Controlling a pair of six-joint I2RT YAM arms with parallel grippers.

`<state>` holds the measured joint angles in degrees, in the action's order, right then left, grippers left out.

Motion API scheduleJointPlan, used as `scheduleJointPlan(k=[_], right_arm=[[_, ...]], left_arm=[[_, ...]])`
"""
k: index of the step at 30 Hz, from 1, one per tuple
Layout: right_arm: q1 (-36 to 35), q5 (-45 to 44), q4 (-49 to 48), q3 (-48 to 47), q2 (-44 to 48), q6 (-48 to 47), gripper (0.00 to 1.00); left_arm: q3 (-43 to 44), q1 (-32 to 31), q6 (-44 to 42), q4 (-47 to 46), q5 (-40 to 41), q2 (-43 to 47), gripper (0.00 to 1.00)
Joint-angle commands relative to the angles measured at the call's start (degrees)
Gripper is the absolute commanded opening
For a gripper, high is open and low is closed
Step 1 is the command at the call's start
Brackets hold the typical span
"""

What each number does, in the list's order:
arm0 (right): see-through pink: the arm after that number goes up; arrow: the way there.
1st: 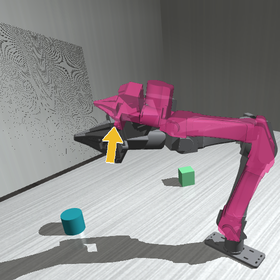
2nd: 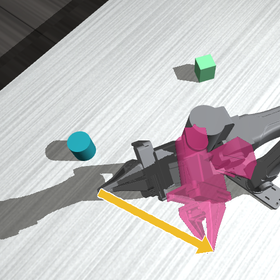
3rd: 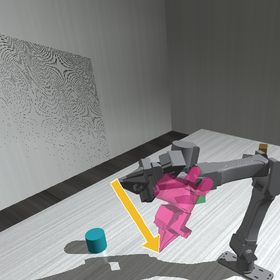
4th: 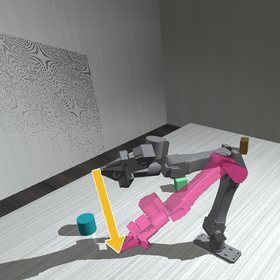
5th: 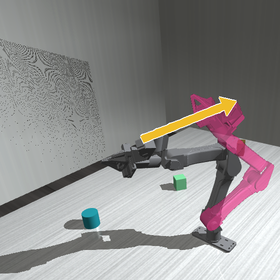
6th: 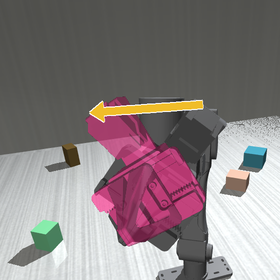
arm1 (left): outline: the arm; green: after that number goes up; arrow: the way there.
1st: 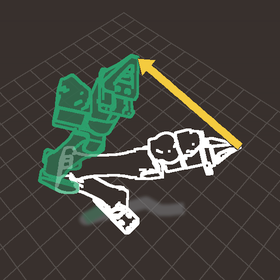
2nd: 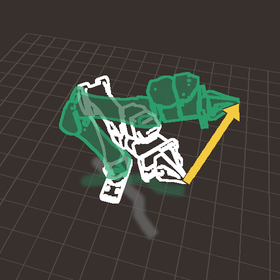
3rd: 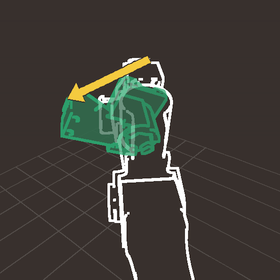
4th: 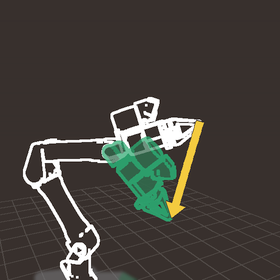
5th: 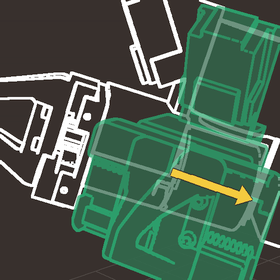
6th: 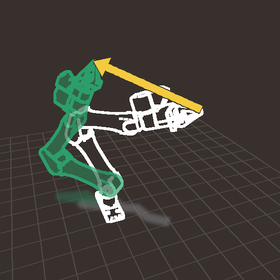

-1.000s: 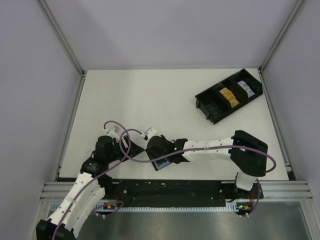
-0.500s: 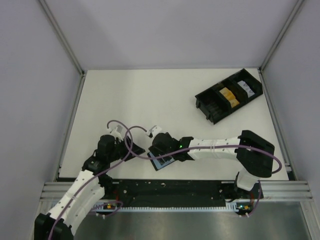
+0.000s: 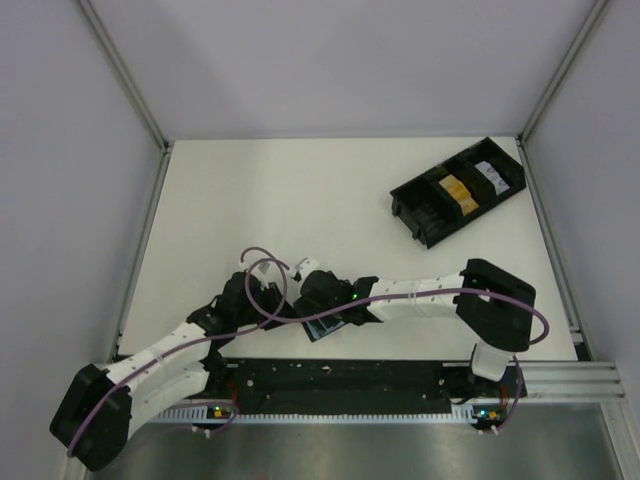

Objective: Take the credit cards out of the card holder
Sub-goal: Remove the credit card from the card holder.

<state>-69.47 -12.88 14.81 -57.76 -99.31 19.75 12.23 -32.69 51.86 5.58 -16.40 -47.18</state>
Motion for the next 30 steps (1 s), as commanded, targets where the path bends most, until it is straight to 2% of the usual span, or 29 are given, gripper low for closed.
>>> scheduleJointPlan(k=[1,12,20,26,30], right_arm=[[-0.31,1.11,-1.54,-0.51,-0.54,1.26,0.7],[-0.4,0.76,-1.19,-0.51,-0.98,1.7,0.74],[-0.31,-0.73,-0.05,-0.95,-1.06,2.05,0.74],[0.48,-2.05,1.19,-0.43,0.42,1.96,0.63],[1.27,-2.93,2.33,0.01,2.97,1.87,0.6]], left_arm=[[-0.89,-1.68,1.41,-8.57,3.13,-3.79,0.22],[-0.8,-4.49,1.84,-9.19,7.08,-12.41,0.02],[-0.89,-5.11,2.29,-6.56,9.54,-13.38,0.0],[-0.8,-5.11,1.76,-4.19,10.43,-13.73,0.0],[-0.89,-5.11,1.49,-4.09,10.52,-14.26,0.0]])
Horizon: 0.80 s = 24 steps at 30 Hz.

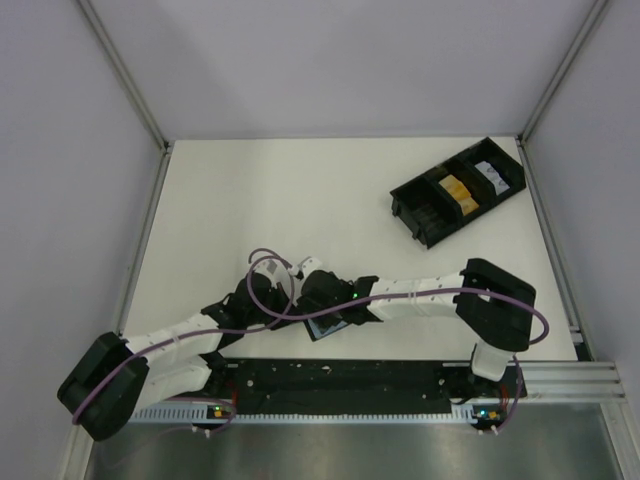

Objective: Take the credit cards out of the card holder
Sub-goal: Remove the credit card from the card holder.

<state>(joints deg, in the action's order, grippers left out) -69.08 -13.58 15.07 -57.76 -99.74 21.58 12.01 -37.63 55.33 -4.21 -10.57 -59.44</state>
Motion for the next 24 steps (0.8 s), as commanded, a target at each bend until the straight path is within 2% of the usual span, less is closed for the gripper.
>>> scheduleJointPlan(k=[1,8,18,24], right_arm=[[1.14,-2.58,2.5,0.1,4.2,-0.05,0.6],[2.81,-6.63,4.61,0.8,6.58,-0.75,0.6],[4.39,-7.07,5.06,2.47,9.22,-1.28,0.6],[4.57,-8.38,5.14,2.56,9.04,-0.67,0.73]], left_arm=[[-0.59,-0.17,-2.07,5.61,4.68,-2.17,0.0],[-0.41,-0.17,-2.42,5.44,4.33,-2.79,0.0],[-0.5,-0.17,-2.51,5.35,4.06,-2.44,0.0],[-0.41,-0.17,-2.42,5.26,3.54,-2.0,0.0]])
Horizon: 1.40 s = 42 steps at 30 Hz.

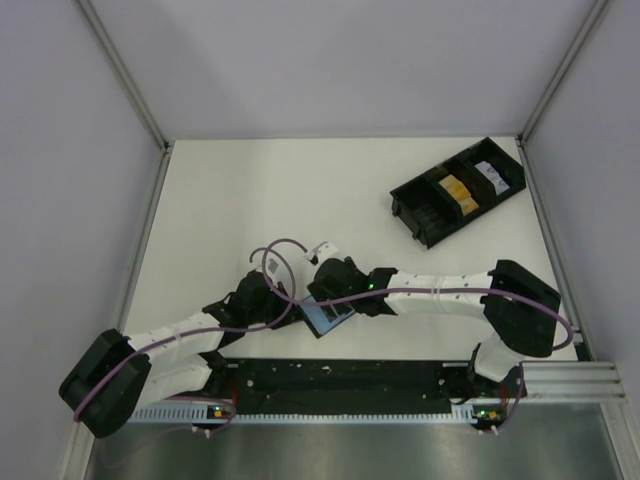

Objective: Take the credit cards out of the card holder
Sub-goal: Remove the credit card from the card holder.

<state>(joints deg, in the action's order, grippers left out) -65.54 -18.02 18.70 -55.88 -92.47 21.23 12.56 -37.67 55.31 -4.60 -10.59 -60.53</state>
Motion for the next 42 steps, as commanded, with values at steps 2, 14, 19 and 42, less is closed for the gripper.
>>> scheduleJointPlan(k=[2,14,19,42], right_arm=[[1.55,-4.83,2.04,0.94,2.02,-0.05,0.76],[1.73,-2.65,2.48,0.68,5.1,-0.93,0.93],[1.73,9.22,-5.41,4.01,9.93,-4.27,0.9],[12.0,28.54,-21.57,13.24,7.12,3.63,0.53]], left_arm=[[-1.04,-0.12,-2.49,5.83,3.73,-0.55,0.0],[-0.87,-0.21,-2.57,5.83,3.21,-0.47,0.0],[-0.6,-0.12,-2.58,5.74,3.21,-0.55,0.0],[2.29,-0.21,-1.61,11.8,3.21,13.59,0.0]])
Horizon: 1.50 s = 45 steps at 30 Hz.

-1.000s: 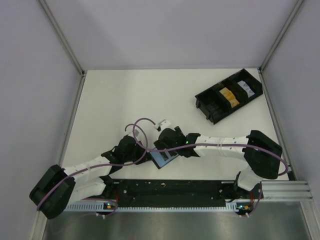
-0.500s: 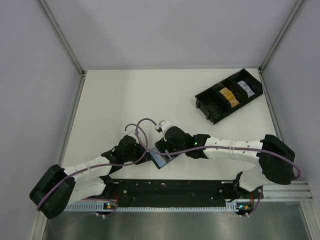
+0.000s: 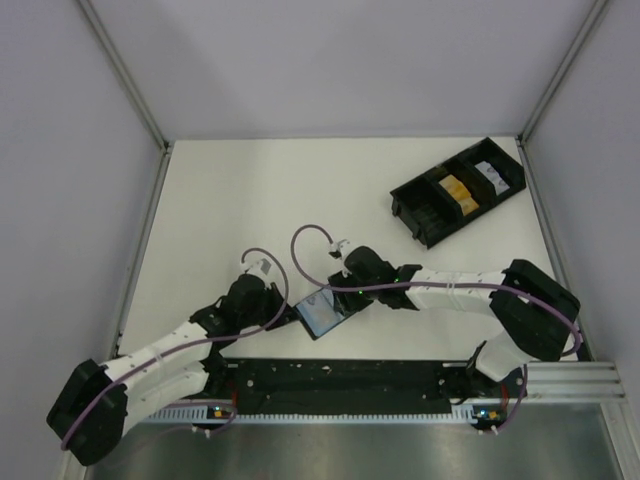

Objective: Take the credit cards out of the card holder
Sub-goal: Remove the credit card from the card holder.

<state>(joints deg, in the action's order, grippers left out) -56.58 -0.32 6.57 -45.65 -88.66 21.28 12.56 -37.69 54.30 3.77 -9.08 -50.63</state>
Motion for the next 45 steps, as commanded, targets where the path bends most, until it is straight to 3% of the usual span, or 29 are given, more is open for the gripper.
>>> scheduleJointPlan(k=[1,6,11,18,26,32,39,45], right_arm=[[4.1,12.78,-11.47,3.89,3.49,4.73,0.52],[7.44,19.47,-18.51,6.97,3.67,8.16,0.45],[8.06,20.79,-20.1,7.06,2.54,8.52,0.39],[10.08,23.08,-24.32,7.94,-2.12,10.98,0.35],[10.52,25.28,-26.43,8.56,-6.52,12.3,0.33],[10.52,28.88,-28.27,8.73,-8.19,13.0,0.26],[10.52,29.59,-30.21,9.17,-9.16,14.23,0.25],[10.61,29.76,-31.0,9.09,-9.69,14.76,0.24]], left_arm=[[2.82,-0.36,-0.52,3.7,1.52,4.13,0.0],[4.58,-1.06,-0.43,1.25,0.91,1.16,0.0],[5.55,-2.12,-1.22,-2.71,1.52,-7.1,0.0],[4.06,-2.65,-0.69,-6.76,2.31,-11.94,0.0],[2.82,-2.83,-0.69,-6.67,3.1,-12.21,0.0],[2.91,-2.83,-0.78,-6.67,2.76,-12.65,0.0],[4.31,-4.05,0.72,-4.74,3.89,-5.1,0.0],[5.9,-4.41,0.28,-4.12,4.16,-5.09,0.0]])
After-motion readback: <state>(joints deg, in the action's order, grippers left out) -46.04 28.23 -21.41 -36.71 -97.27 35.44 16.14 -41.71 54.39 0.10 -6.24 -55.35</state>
